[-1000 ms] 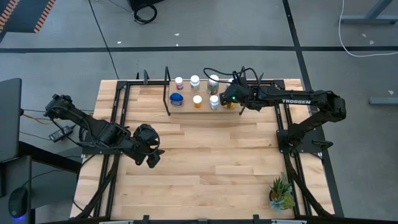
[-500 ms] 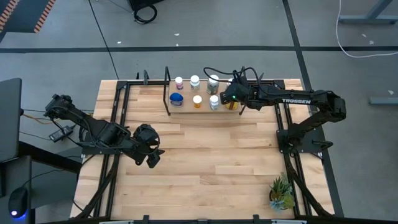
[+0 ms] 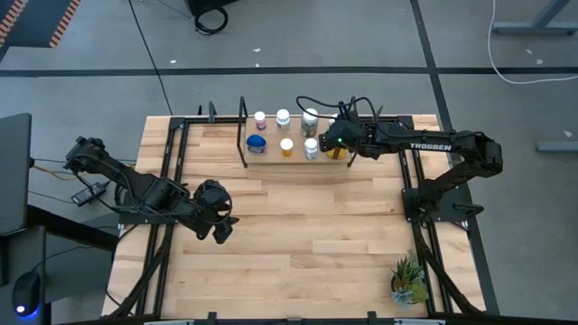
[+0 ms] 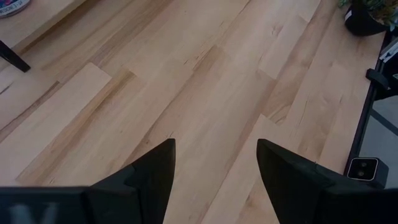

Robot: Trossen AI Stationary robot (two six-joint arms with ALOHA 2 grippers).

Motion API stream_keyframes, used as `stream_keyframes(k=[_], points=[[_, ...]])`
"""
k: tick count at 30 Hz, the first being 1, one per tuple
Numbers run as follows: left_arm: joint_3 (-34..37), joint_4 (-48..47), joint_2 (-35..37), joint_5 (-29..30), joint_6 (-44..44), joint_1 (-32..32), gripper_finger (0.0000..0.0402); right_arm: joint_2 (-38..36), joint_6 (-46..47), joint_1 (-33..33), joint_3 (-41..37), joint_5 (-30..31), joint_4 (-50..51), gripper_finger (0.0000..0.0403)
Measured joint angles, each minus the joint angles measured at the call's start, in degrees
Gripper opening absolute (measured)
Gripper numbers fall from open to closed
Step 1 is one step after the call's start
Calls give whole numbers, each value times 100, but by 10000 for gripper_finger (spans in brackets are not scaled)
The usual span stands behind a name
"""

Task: Pick and place medicine bottles onto shelf by color
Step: Return to Home Position

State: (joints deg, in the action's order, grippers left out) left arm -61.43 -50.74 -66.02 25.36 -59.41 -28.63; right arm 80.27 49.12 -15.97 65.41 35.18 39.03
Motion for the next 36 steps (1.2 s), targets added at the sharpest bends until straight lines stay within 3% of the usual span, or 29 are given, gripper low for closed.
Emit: stream_keyframes(k=[36], points=[[0,0,0,9,-3,1,231,2,343,10,0,-144,-411,296]])
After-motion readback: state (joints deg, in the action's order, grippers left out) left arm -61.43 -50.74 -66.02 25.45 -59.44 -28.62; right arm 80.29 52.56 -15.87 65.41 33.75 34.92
